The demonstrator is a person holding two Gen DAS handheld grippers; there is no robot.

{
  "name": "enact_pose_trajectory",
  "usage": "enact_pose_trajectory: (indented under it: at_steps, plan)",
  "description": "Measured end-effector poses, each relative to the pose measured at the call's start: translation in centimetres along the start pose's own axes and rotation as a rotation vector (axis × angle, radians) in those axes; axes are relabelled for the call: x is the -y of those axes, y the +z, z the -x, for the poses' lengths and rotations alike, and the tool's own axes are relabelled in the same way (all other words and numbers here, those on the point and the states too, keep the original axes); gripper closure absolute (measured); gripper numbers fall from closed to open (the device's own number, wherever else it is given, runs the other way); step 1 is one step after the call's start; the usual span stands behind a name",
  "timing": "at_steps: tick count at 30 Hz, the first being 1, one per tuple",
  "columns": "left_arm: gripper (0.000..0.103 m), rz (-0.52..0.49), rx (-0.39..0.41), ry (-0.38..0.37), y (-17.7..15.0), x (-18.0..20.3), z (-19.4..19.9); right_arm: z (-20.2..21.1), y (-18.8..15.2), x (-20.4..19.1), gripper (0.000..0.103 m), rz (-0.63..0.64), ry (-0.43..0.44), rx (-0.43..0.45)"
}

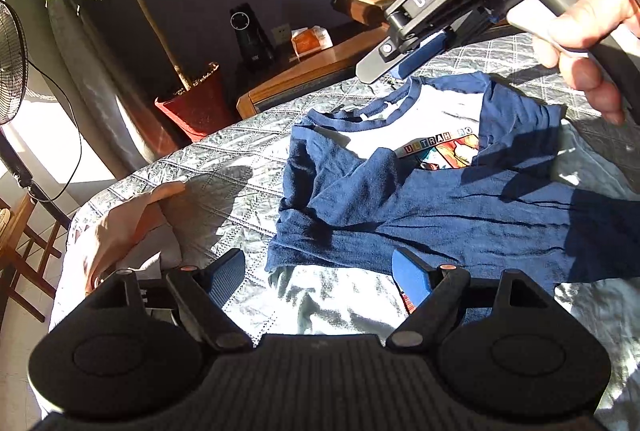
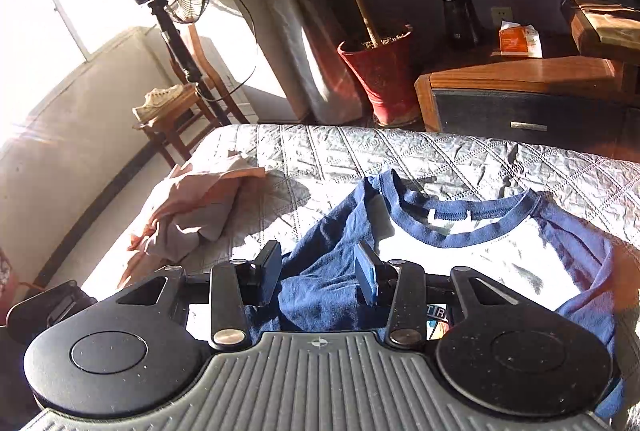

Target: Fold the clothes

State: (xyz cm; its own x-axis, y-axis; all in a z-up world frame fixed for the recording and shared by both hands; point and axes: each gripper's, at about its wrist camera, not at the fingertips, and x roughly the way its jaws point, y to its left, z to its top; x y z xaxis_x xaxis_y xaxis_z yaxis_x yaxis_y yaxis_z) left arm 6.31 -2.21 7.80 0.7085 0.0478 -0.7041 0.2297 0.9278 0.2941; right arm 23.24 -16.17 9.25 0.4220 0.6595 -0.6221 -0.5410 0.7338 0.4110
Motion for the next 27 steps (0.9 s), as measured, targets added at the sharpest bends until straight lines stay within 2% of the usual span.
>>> enact_pose_trajectory:
  at_steps: [2,6,11,17,18,19,20,23,27]
  plan:
    - [0.025,-0.028,-0.001,-0.025,-0.2,0.9,0.2,-2.8,1.5,0.7,0.057,-0.021,0.026,-0.021]
    - [0.025,-0.027,0.010,-0.081,-0.3,1.7,1.2,-7.2,2.4,2.0,0.062,-0.052,0.034,-0.073]
    - [0.025,-0.018,0.023,-0.139,-0.2,2.3,2.1,-10.1,2.0,3.4,0.062,-0.074,0.016,-0.105]
    - [0.025,-0.007,0.025,-0.159,-0.4,2.3,2.7,-12.8,1.6,4.1,0.062,-0.094,0.031,-0.137]
    - [0.025,-0.002,0.023,-0.164,-0.5,2.2,2.7,-13.0,1.5,4.1,0.068,-0.093,0.039,-0.144]
    - [0.025,0.003,0.023,-0.167,-0.5,2.1,2.7,-13.1,1.5,3.9,0.081,-0.083,0.050,-0.145]
    - [0.025,0.012,0.021,-0.172,-0.5,2.0,2.7,-13.2,1.5,3.7,0.101,-0.071,0.061,-0.144]
    - [0.024,0.039,0.016,-0.191,-0.5,1.8,2.8,-12.8,2.2,2.7,0.102,-0.052,0.131,-0.105]
    - [0.023,0.046,0.007,-0.204,-0.5,2.0,2.6,-12.3,4.3,1.8,0.102,-0.047,0.139,-0.028]
